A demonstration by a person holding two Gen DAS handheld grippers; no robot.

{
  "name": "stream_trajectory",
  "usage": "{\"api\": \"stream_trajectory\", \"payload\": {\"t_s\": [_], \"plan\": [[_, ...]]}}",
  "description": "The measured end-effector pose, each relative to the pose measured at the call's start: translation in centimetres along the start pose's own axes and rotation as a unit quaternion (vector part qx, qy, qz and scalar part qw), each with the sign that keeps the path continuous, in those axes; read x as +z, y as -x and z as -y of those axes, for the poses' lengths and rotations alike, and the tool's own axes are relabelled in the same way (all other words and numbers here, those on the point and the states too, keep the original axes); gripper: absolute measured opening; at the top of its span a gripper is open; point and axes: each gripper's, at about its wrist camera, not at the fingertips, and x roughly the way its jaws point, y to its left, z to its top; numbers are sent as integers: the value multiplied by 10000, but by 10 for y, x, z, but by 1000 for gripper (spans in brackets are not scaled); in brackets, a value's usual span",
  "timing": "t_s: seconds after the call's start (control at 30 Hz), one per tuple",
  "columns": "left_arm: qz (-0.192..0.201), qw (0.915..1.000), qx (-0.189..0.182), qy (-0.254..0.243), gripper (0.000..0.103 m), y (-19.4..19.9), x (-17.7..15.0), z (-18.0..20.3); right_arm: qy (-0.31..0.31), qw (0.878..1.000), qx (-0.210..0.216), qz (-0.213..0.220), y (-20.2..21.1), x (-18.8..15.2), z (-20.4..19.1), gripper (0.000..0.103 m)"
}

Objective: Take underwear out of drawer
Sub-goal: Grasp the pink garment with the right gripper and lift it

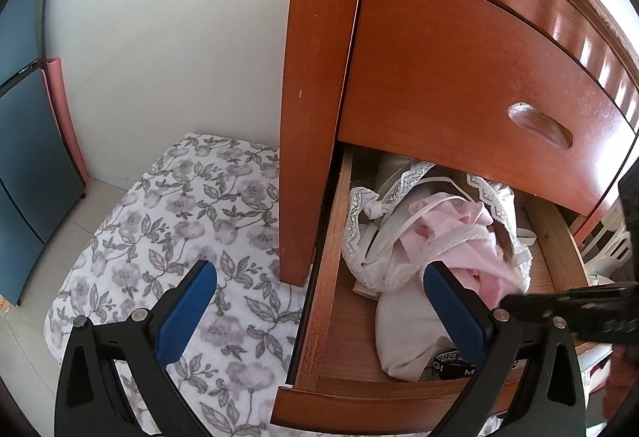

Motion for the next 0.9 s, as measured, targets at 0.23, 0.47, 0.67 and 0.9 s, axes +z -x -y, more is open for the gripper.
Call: {"api": "stream_trajectory", "payload": {"t_s": [0.23, 0.47, 0.67, 0.9], "plan": [[19, 10000, 9, -5, 103, 2, 0, 0, -459, 9910, 1034, 716, 45, 3, 17, 3], [28, 10000, 22, -17, 103, 3, 0, 0, -803, 9698, 1898, 1301, 75, 0, 27, 3], [22, 10000, 21, -38, 103, 3, 0, 1, -678, 9531, 2249, 1909, 116, 0, 14, 3], [25, 9999, -16, -127, 103, 5, 0, 5, -543, 9411, 2206, 2502, 169, -9, 8, 3]]}}
